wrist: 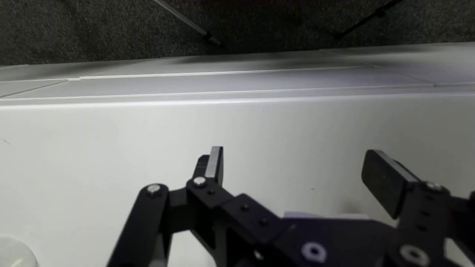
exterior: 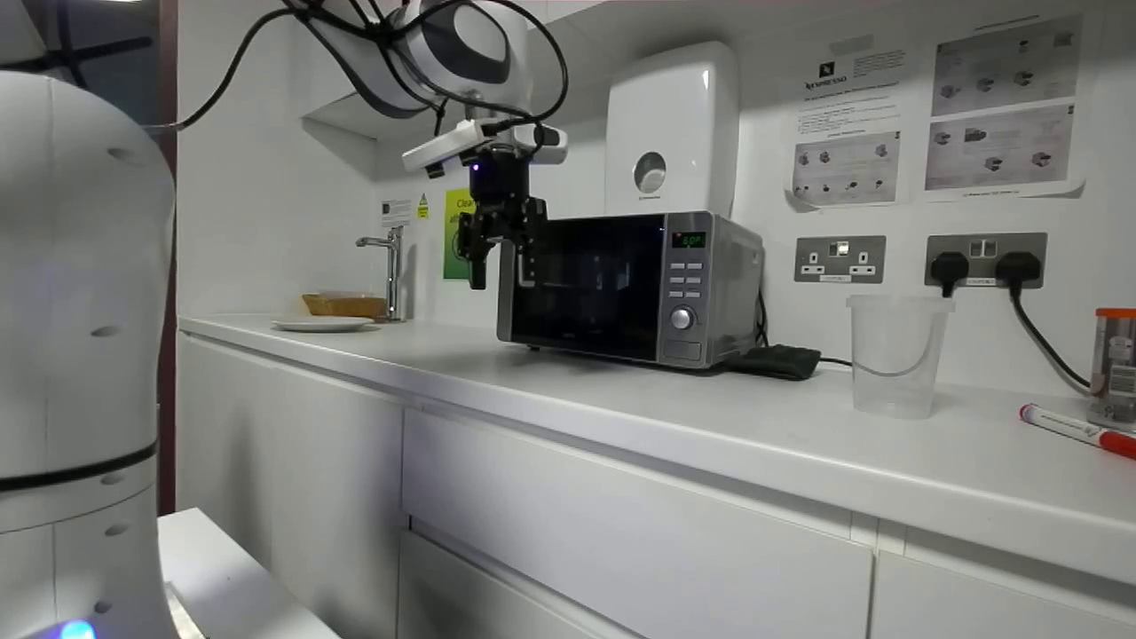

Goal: Press one of the buttons on the microwave

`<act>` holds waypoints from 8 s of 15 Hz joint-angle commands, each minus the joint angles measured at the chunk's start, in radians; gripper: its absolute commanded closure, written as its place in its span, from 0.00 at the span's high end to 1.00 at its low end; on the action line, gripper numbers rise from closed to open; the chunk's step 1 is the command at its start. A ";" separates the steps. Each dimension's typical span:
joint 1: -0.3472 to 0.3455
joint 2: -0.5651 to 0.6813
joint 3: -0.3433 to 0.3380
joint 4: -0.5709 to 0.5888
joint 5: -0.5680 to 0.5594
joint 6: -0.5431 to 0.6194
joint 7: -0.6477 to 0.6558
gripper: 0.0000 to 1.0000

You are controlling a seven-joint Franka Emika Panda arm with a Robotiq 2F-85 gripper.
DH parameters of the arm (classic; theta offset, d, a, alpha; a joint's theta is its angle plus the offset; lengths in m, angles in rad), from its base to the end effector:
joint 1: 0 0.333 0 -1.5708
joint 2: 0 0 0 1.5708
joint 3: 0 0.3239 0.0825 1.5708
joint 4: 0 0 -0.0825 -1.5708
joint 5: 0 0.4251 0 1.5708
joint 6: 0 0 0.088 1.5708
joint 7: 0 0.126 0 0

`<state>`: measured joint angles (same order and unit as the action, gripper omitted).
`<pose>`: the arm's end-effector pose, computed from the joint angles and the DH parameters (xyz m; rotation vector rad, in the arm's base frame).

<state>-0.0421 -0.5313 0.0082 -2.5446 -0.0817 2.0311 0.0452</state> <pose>0.4164 -0.0202 0.4224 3.0631 -0.0682 0.0277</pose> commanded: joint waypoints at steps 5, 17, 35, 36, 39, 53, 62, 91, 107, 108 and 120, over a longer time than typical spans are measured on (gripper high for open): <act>-0.102 0.194 -0.010 0.067 -0.161 0.306 0.102 1.00; -0.140 0.402 -0.009 0.258 -0.411 0.501 0.275 0.13; -0.104 0.541 -0.053 0.494 -0.445 0.484 0.348 0.00; -0.104 0.542 -0.054 0.494 -0.448 0.485 0.350 0.00; -0.099 0.537 -0.053 0.497 -0.433 0.485 0.350 0.00; -0.095 0.448 -0.067 0.454 -0.172 0.290 0.272 0.00; -0.100 0.439 -0.084 0.409 -0.177 0.168 0.262 0.00; -0.109 0.505 -0.125 0.352 -0.290 0.642 0.559 0.00; -0.100 0.524 -0.119 0.359 -0.317 0.643 0.592 0.00; -0.098 0.533 -0.117 0.367 -0.313 0.644 0.590 0.00; -0.094 0.564 -0.126 0.396 -0.319 0.676 0.607 0.00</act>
<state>-0.1422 0.0071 -0.1079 -2.1800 -0.3713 2.6769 0.6080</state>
